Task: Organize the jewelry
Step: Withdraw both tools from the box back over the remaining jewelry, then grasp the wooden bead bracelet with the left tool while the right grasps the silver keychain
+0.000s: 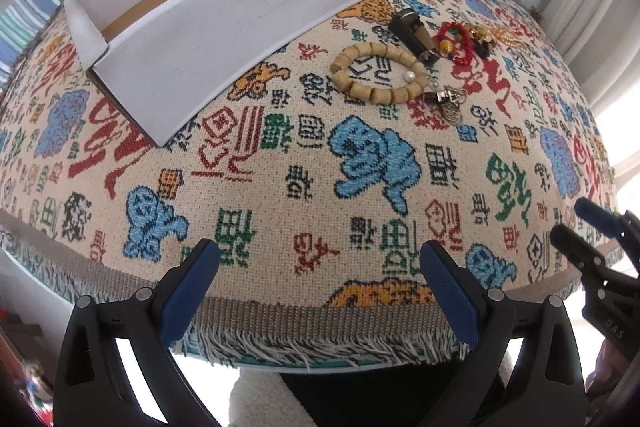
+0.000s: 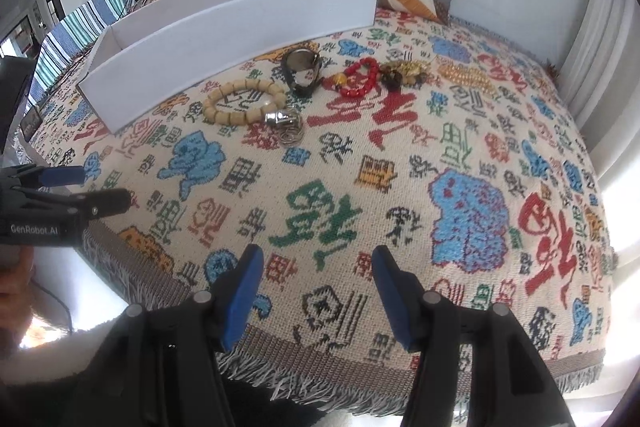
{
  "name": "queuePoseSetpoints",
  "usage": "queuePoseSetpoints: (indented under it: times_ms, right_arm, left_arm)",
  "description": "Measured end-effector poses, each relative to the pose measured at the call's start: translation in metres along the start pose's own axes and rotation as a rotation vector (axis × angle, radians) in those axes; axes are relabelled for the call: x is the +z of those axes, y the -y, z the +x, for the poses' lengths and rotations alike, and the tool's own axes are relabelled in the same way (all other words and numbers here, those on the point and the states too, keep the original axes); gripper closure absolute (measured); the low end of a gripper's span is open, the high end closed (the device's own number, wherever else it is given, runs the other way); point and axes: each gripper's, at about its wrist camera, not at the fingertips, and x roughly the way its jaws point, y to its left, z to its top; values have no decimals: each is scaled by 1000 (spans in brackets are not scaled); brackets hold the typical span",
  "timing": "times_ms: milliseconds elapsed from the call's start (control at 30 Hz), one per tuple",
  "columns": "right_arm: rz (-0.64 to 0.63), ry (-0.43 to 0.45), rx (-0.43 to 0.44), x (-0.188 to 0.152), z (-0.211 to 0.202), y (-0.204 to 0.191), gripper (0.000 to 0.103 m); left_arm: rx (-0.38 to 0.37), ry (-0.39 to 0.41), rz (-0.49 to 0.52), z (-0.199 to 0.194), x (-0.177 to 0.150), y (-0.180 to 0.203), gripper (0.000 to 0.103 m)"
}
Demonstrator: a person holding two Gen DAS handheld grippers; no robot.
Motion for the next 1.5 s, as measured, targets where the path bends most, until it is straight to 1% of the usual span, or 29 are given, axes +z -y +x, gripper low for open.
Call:
queuePoseSetpoints:
  times_ms: [167,333,433,600,667,733,767,833,867,900,933,967,1000,1033,1100,1167,1333,1400,1500]
  right_arm:
    - [1,-14,58,11,11,4,45]
    - [-39,15,89,41,31,5,46]
    - [-78,-4,108,60,56,3,45]
    - [-139,-18,167,87,95,-7,46]
    - [-143,-28,177,93,108,-9,46]
    - [-154,-21,191,97,118,-12,46]
    - [-166,-5,188,98,120,-15,46]
    - [-198,21,179,100,122,-20,46]
    - [-199,27,177,100,123,-21,46]
    - [-190,36,181,100,123,-20,57]
    - [-182,41,186,100,122,-19,66]
    - [-168,41,201,100,121,-17,66]
    - [-149,40,206,100,119,-15,66]
    - [-135,42,210,101,117,-12,66]
    - [-92,53,233,101,108,-3,67]
    - [-58,55,253,99,98,6,67]
    - [31,62,310,93,68,31,67]
    - [62,69,328,92,53,41,67]
    - [103,67,357,92,39,52,67]
  left_arm:
    - [-2,13,16,11,33,1,3]
    - [4,38,7,30,77,2,3]
    - [-5,23,-22,49,99,2,3]
    - [18,14,-40,74,116,8,4]
    - [24,7,-35,82,119,11,7]
    - [33,2,-20,88,120,14,17]
    - [32,0,-14,91,121,15,19]
    - [37,-5,-1,94,121,18,29]
    - [47,1,5,94,121,18,30]
    - [51,12,15,93,120,20,37]
    - [42,18,27,91,119,22,50]
    - [36,22,36,91,119,25,59]
    - [29,26,48,89,118,27,82]
    - [16,27,58,87,118,29,89]
    - [-11,26,53,83,117,28,90]
    - [-55,34,39,74,115,25,90]
    - [-184,71,2,34,110,19,91]
    - [-219,85,-4,18,109,19,91]
    - [-249,107,-9,-4,111,20,91]
